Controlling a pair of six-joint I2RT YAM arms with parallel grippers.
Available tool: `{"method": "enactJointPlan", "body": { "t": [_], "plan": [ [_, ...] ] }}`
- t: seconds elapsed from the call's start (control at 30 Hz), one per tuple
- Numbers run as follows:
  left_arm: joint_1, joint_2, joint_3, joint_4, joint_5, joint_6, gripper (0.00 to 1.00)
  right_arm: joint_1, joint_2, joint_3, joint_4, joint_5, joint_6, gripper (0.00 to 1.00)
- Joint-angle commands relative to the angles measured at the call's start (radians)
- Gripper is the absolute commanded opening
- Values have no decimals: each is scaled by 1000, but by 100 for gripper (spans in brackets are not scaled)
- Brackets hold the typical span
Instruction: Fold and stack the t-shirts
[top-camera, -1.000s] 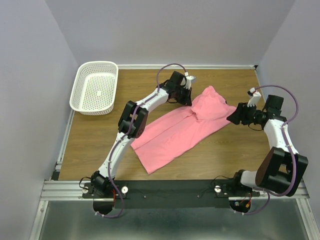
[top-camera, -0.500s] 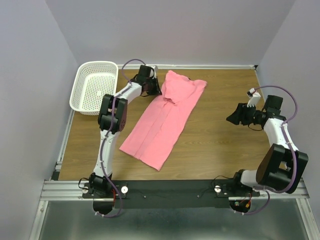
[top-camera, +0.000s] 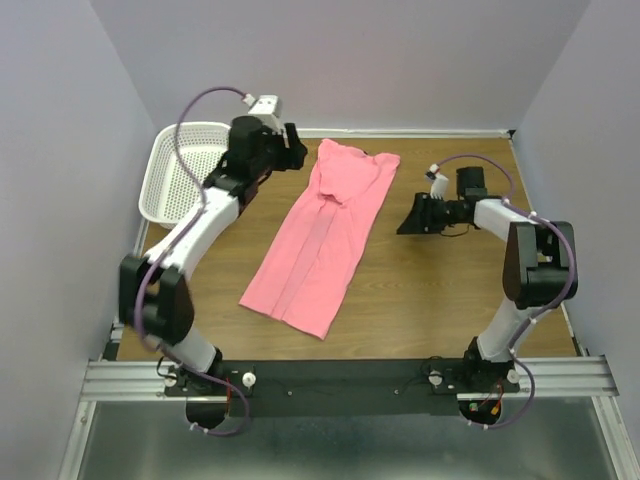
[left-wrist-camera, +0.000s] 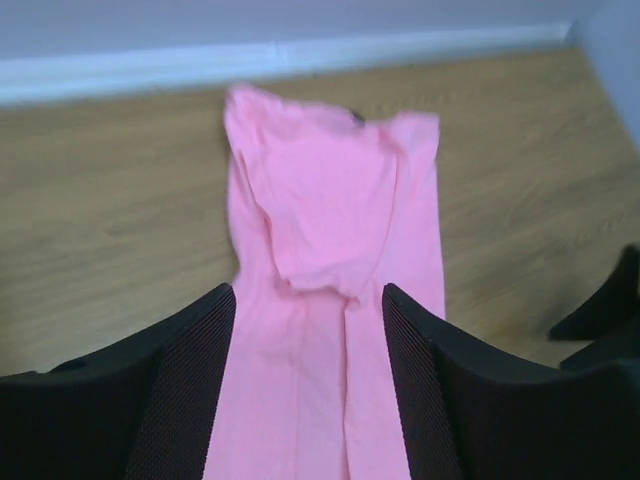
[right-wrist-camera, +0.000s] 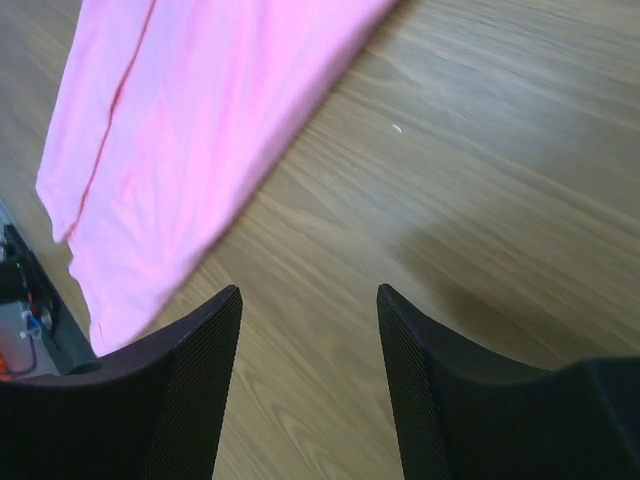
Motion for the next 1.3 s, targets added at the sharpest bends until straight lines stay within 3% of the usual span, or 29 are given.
{"method": "enactJointPlan", "body": {
  "t": [0.0, 0.17, 0.3, 0.47, 0.53, 0.57, 0.67, 0.77, 0.87, 1.0, 1.17, 1.27],
  "plan": [
    [20, -401, -272, 189, -196, 69, 75, 115, 49, 6, 199, 172, 287, 64],
    [71, -885, -598, 159, -186, 47, 84, 182, 148, 37, 370, 358, 540, 63],
    [75, -1146, -714, 50, -178, 30, 84, 215, 271, 118, 378, 367, 641, 62],
    [75, -1333, -767, -74, -167, -37, 84, 260, 334, 137, 388, 384, 700, 58],
    [75, -1388, -790, -106, -157, -57, 84, 263, 346, 135, 387, 395, 711, 49],
    [77, -1411, -800, -116, -146, -71, 84, 263, 349, 134, 387, 419, 709, 38],
    [75, -1428, -802, -125, -143, -86, 83, 255, 339, 115, 382, 468, 712, 21],
    [75, -1419, -793, -128, -141, -82, 83, 239, 310, 89, 379, 482, 708, 7],
    [75, -1399, -799, -120, -113, -80, 83, 196, 285, 81, 365, 469, 682, 1],
    [75, -1382, -799, -114, -80, -86, 83, 82, 282, 103, 266, 432, 596, 1],
    [77, -1345, -820, -84, -3, -154, 83, -30, 329, 208, 113, 424, 334, 2],
    [75, -1309, -854, -41, 81, -201, 82, -93, 374, 339, -49, 377, 109, 30]
  ]
}}
